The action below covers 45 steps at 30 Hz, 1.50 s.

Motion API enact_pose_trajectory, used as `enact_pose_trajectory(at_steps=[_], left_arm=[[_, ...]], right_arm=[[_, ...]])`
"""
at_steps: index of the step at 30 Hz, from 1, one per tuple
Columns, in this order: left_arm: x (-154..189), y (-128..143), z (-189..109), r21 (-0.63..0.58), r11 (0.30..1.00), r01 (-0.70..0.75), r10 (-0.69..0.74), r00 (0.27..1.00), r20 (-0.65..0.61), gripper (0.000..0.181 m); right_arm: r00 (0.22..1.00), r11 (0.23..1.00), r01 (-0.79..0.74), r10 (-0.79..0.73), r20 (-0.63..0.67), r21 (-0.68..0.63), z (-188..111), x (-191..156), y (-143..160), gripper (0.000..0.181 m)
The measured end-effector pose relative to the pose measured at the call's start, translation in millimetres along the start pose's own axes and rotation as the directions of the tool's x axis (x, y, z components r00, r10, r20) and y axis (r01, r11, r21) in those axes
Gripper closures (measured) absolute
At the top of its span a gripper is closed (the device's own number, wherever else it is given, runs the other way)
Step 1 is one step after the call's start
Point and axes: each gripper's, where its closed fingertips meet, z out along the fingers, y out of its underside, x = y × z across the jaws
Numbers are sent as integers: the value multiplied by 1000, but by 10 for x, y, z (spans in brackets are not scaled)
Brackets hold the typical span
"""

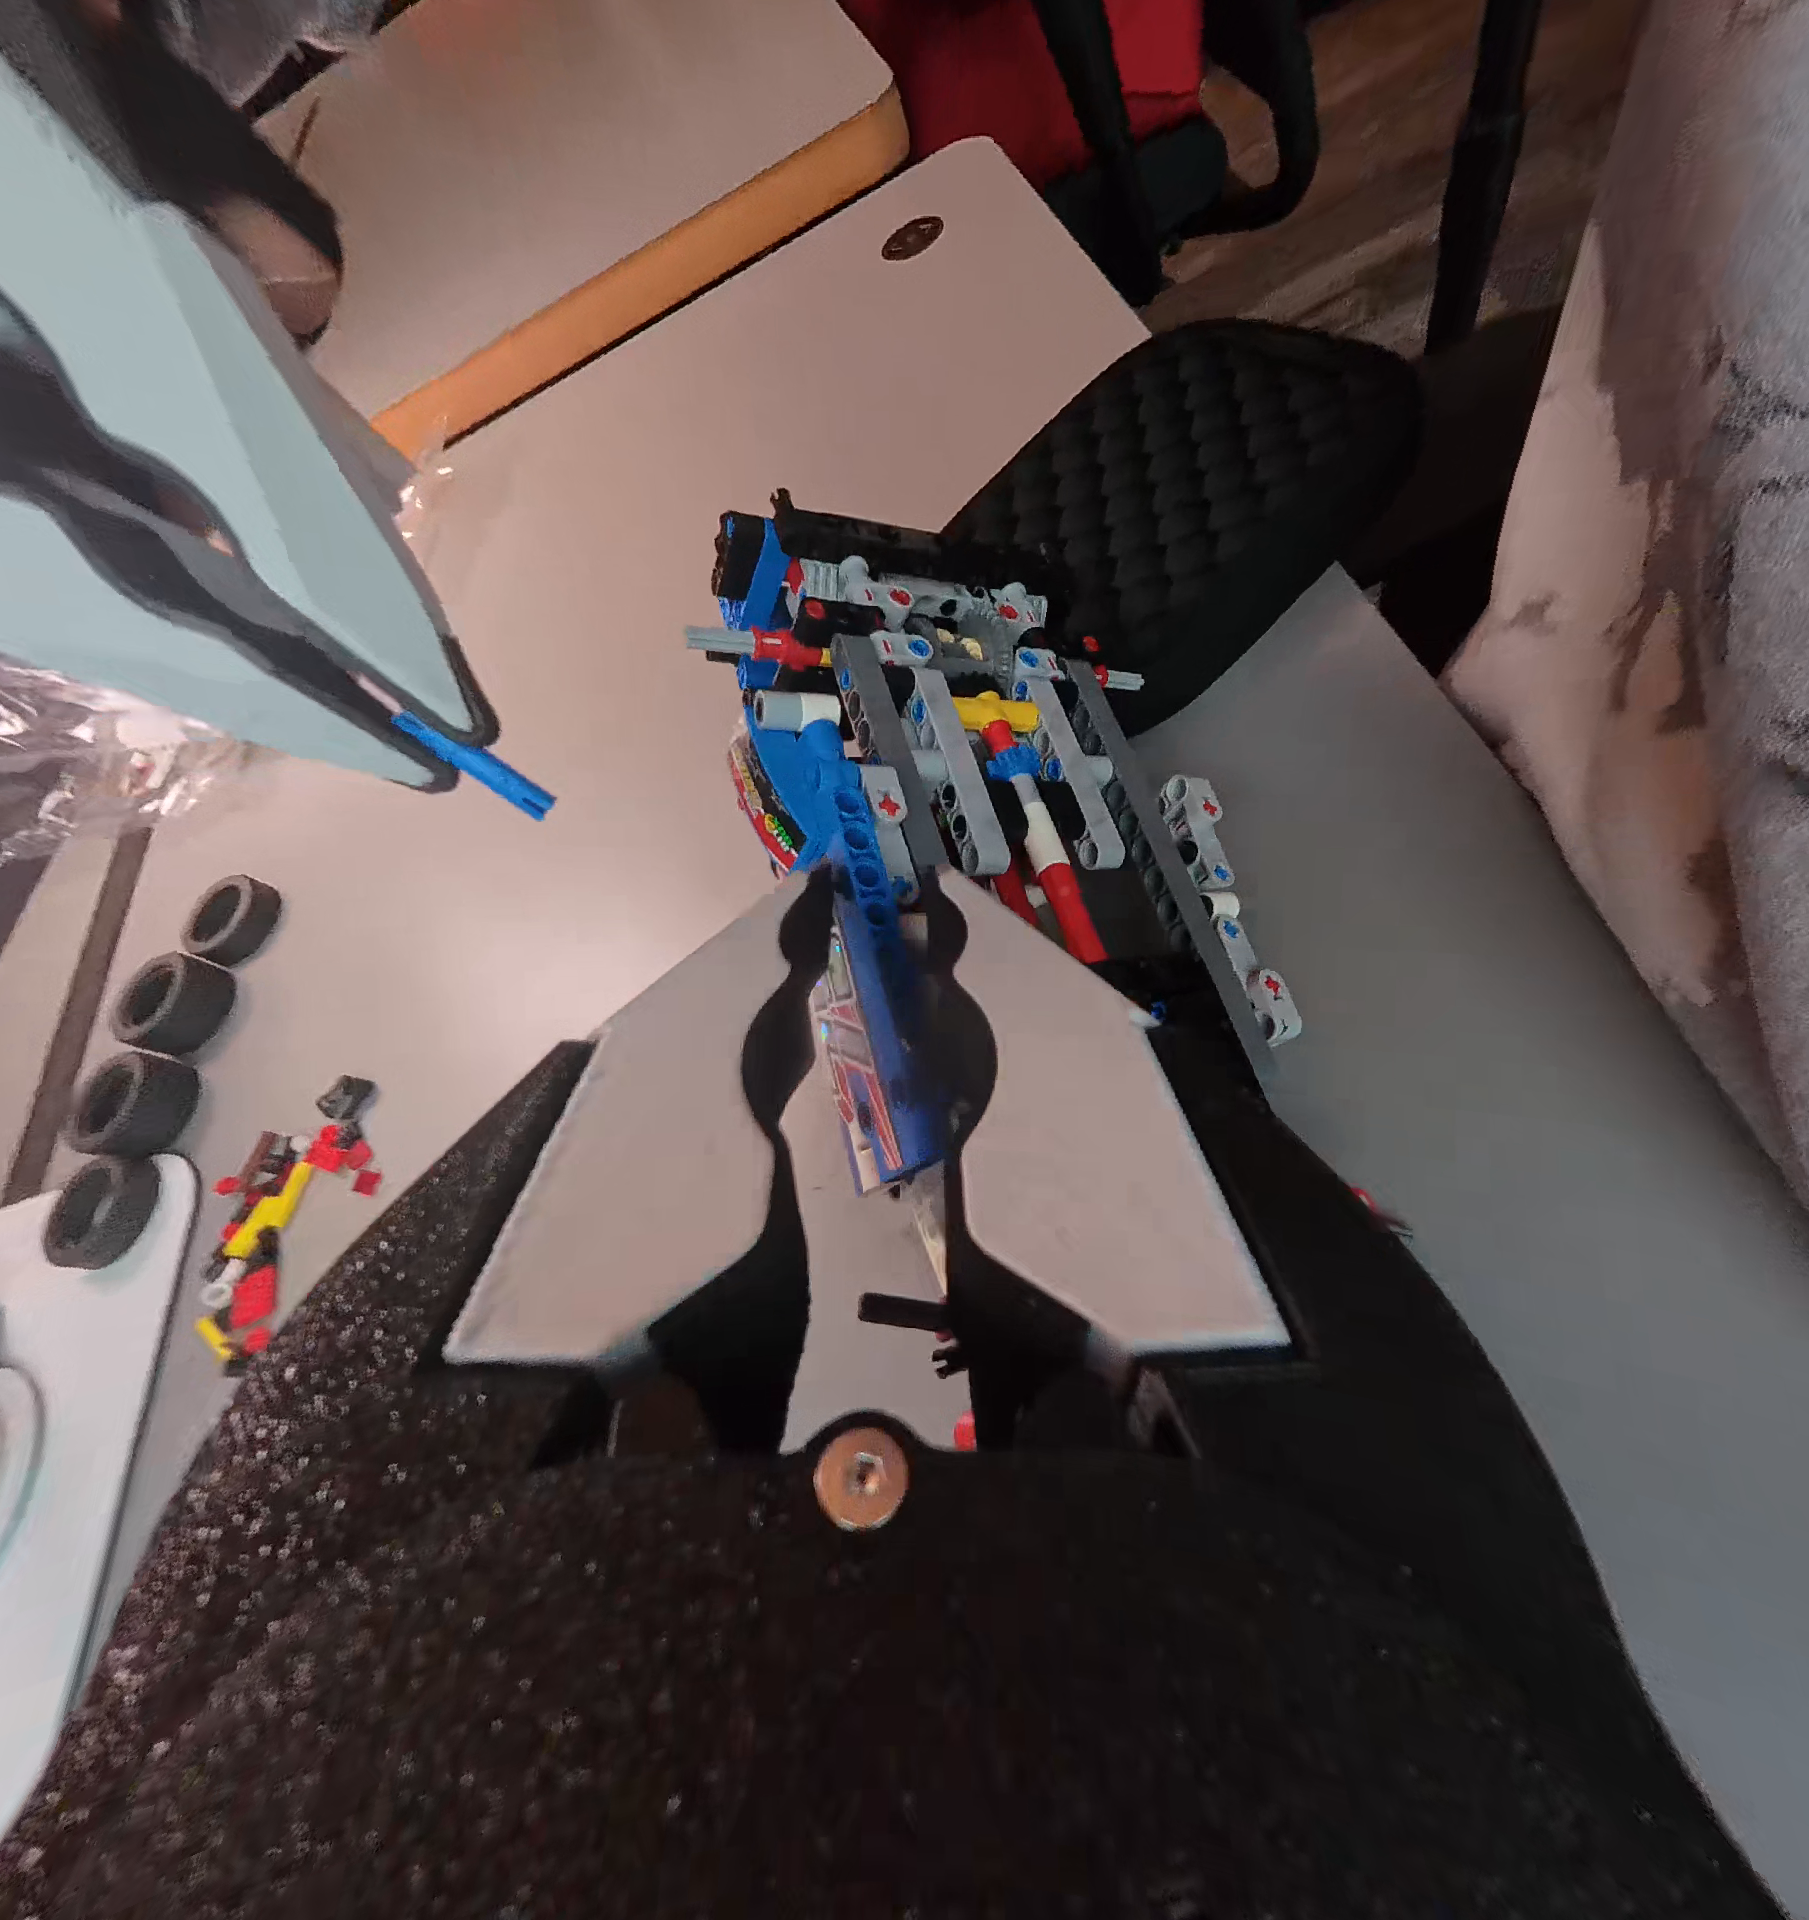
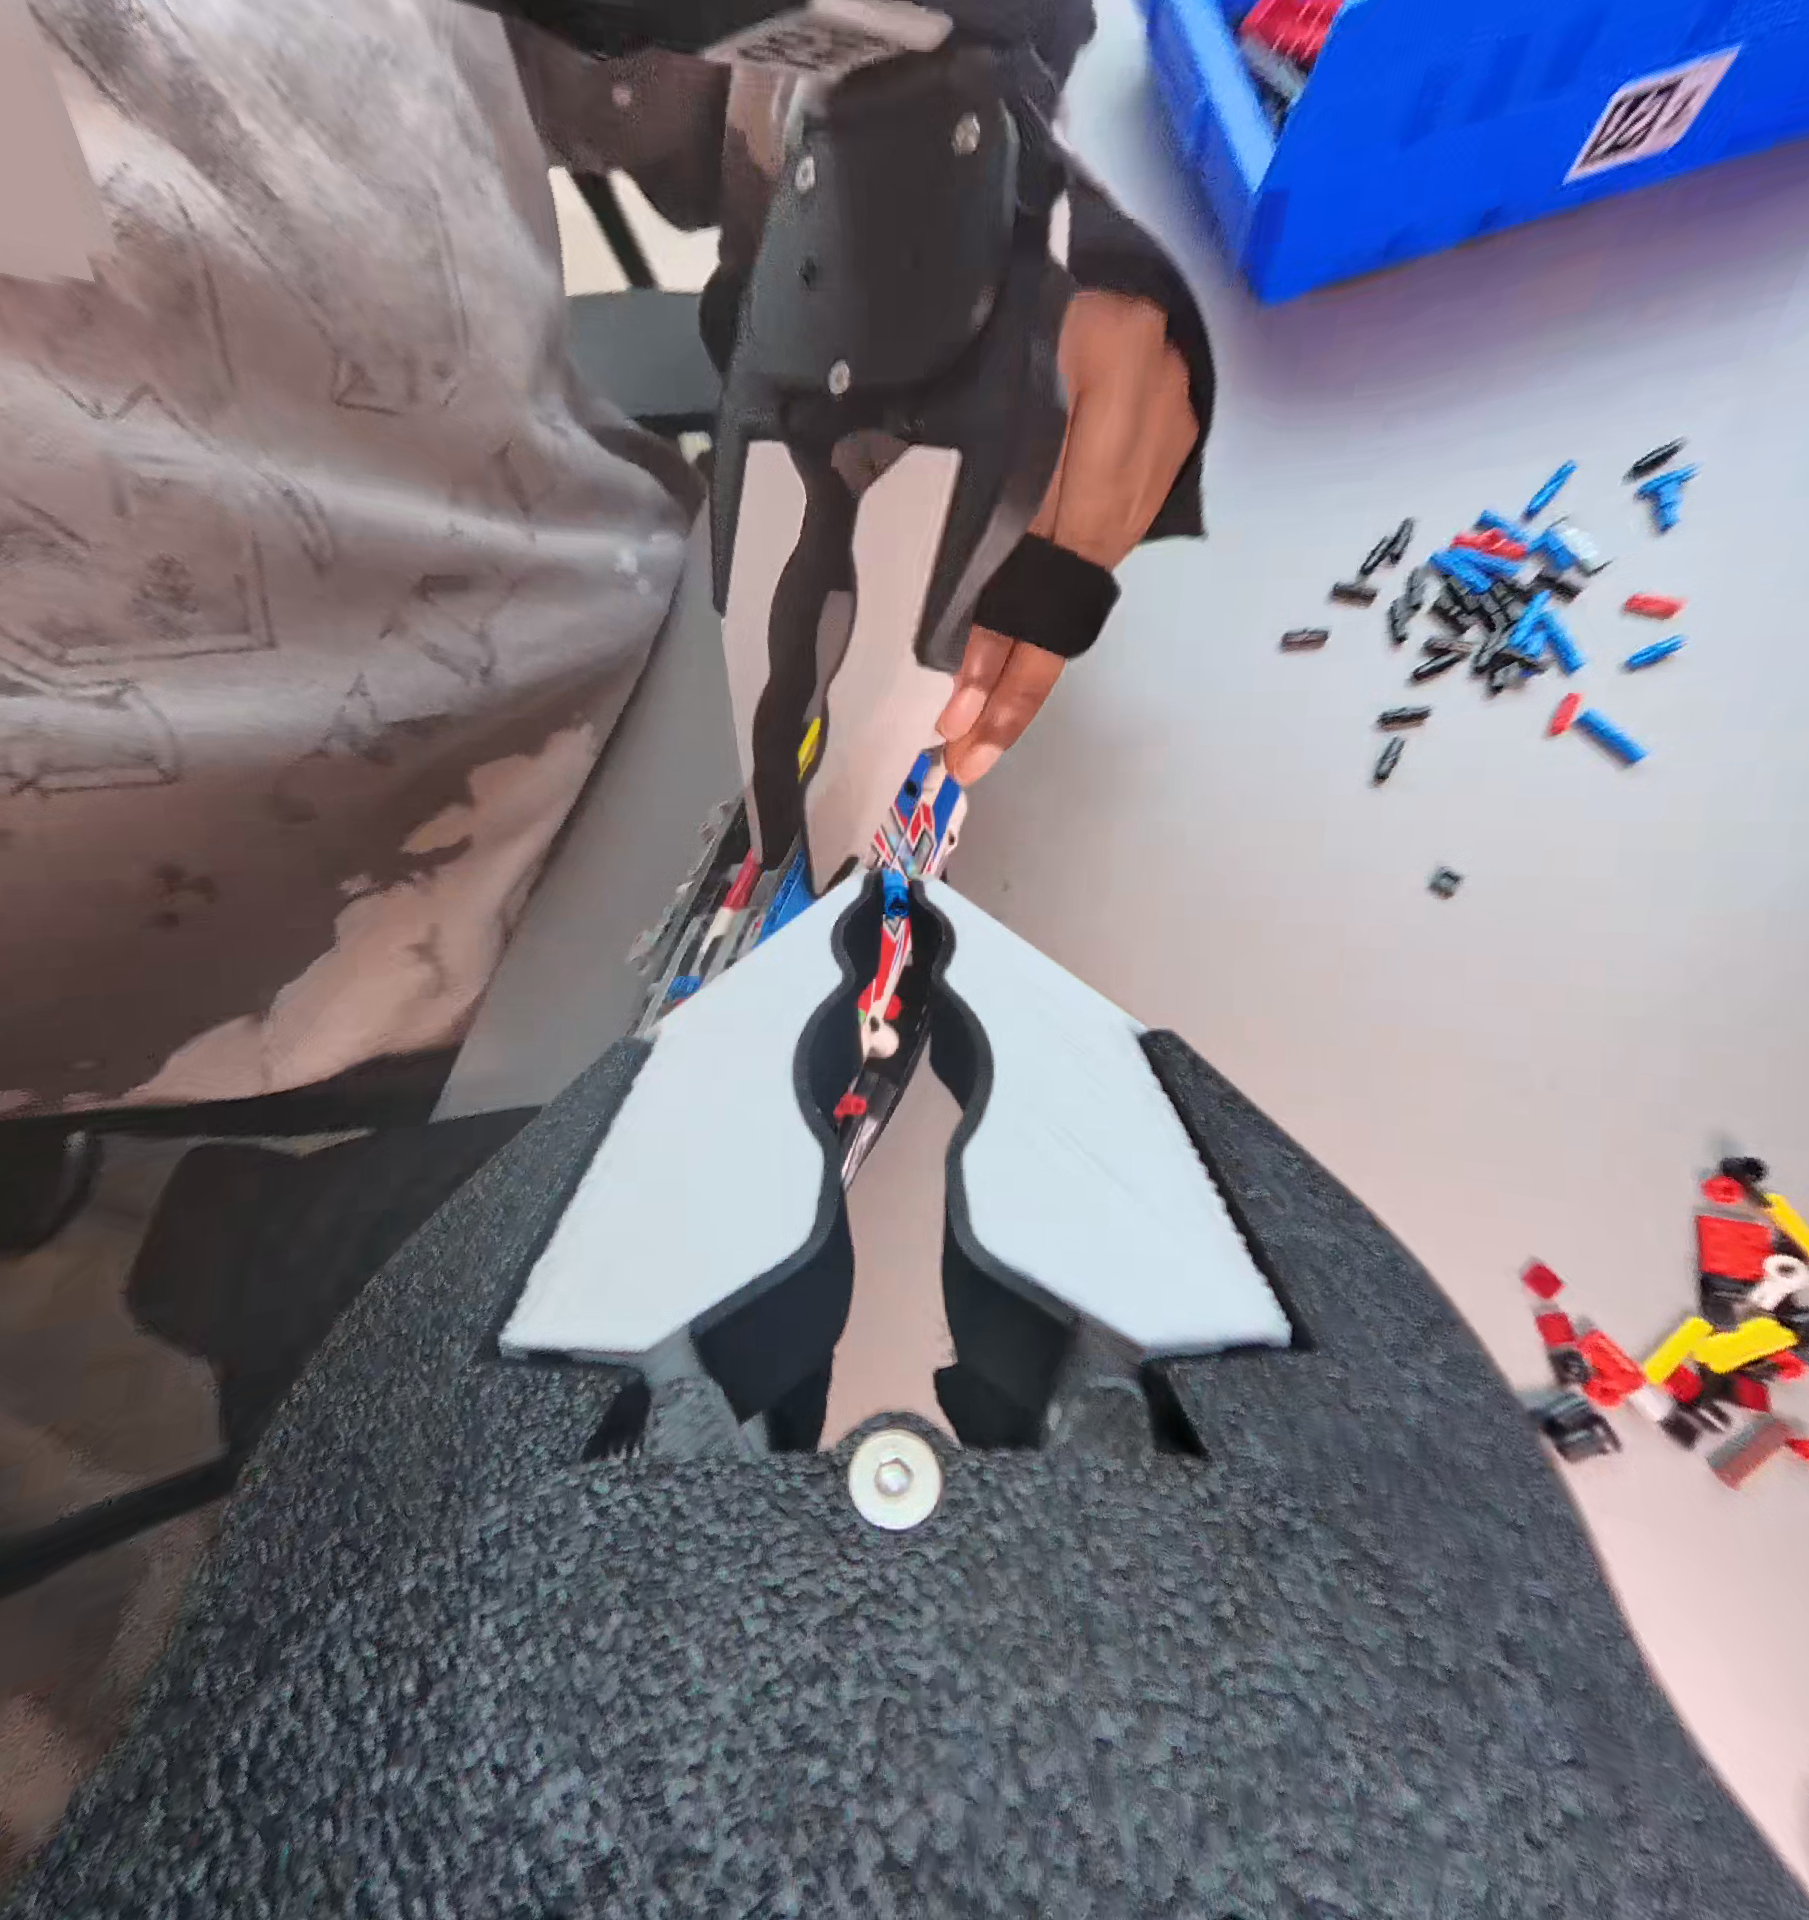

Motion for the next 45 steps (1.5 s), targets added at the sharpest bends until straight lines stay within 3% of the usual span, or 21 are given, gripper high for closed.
enact_pose_trajectory(at_steps=[5,10,14,17,21,24,26,29,33,39,41,43,45], left_arm=[[-85,-3,-65,85,968,235,-227,969,-94,153],[-398,-82,-299,208,895,395,-391,918,-61,151],[-407,-153,-393,238,890,388,-386,921,-59,160],[-360,-226,-398,239,911,336,-338,941,-36,178],[-383,-271,-472,250,920,301,-317,948,25,178],[-607,-18,-631,161,939,305,-333,923,192,178],[-874,518,-823,-20,928,373,-332,848,412,178],[-1034,1374,-1111,-219,800,558,-321,708,629,178],[-1030,2025,-1258,-318,652,688,-289,614,734,178],[-1030,2190,-1290,-276,599,752,-363,562,743,176],[-1072,2143,-1332,-203,604,771,-408,517,752,158],[-1169,1980,-1437,-106,644,758,-430,474,769,140],[-1247,1623,-1518,28,712,702,-490,468,735,134]], right_arm=[[972,982,103,-66,-227,158,95,78,-68,177],[905,944,222,-107,-412,242,146,12,-110,176],[869,926,272,-119,-480,262,198,-46,-151,176],[858,919,295,-134,-497,261,219,-78,-207,176],[837,916,297,-113,-536,271,172,-69,-276,175],[800,933,259,-62,-597,249,-18,6,-195,155],[830,955,167,-3,-558,243,-100,-32,-25,146],[872,988,14,64,-485,155,-40,-118,373,134],[884,993,-48,91,-460,104,97,-221,564,127],[867,995,-34,77,-492,95,104,-287,569,127],[863,996,-44,80,-499,82,99,-291,613,127],[859,995,-53,90,-504,86,79,-306,635,126],[851,993,-61,103,-515,99,24,-322,649,124]])
